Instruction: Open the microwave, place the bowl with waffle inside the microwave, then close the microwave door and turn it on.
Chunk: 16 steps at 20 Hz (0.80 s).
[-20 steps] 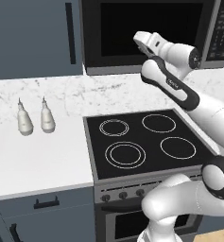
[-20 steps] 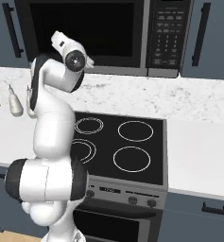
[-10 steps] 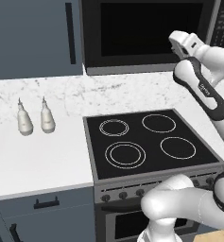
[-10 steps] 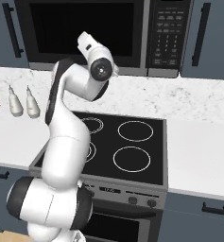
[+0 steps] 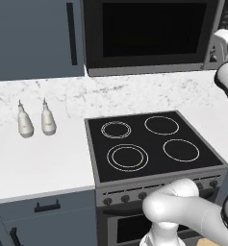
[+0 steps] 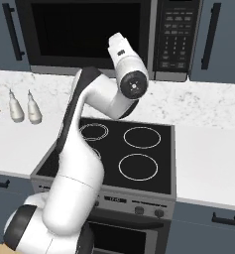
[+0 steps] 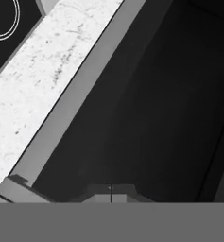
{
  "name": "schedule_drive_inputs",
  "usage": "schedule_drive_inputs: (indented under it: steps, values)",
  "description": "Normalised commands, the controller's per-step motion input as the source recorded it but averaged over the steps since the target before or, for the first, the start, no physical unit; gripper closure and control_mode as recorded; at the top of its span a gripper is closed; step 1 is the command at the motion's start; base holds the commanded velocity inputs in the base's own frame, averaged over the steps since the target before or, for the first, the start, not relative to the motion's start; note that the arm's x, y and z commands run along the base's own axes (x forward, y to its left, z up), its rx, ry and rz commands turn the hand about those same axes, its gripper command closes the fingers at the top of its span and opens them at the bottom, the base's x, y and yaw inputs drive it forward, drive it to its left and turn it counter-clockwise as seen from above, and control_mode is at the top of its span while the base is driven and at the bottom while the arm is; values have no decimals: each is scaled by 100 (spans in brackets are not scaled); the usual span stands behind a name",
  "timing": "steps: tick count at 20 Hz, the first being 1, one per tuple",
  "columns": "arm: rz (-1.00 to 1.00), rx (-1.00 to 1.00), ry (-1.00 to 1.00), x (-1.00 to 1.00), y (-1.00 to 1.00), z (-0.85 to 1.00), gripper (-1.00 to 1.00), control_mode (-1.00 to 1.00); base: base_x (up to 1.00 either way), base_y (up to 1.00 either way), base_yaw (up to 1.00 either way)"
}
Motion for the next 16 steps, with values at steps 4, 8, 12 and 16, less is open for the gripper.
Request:
schedule_drive_inputs:
  steps: [4,8,12,16]
  values:
    - [1,7,5,2,-30,-15,100,-100,0,0,0]
    - [0,15,7,21,-51,-17,100,-100,0,0,0]
    - [-1,19,1,9,-77,-14,100,-100,0,0,0]
    - [-1,16,4,28,-46,-26,100,-100,0,0,0]
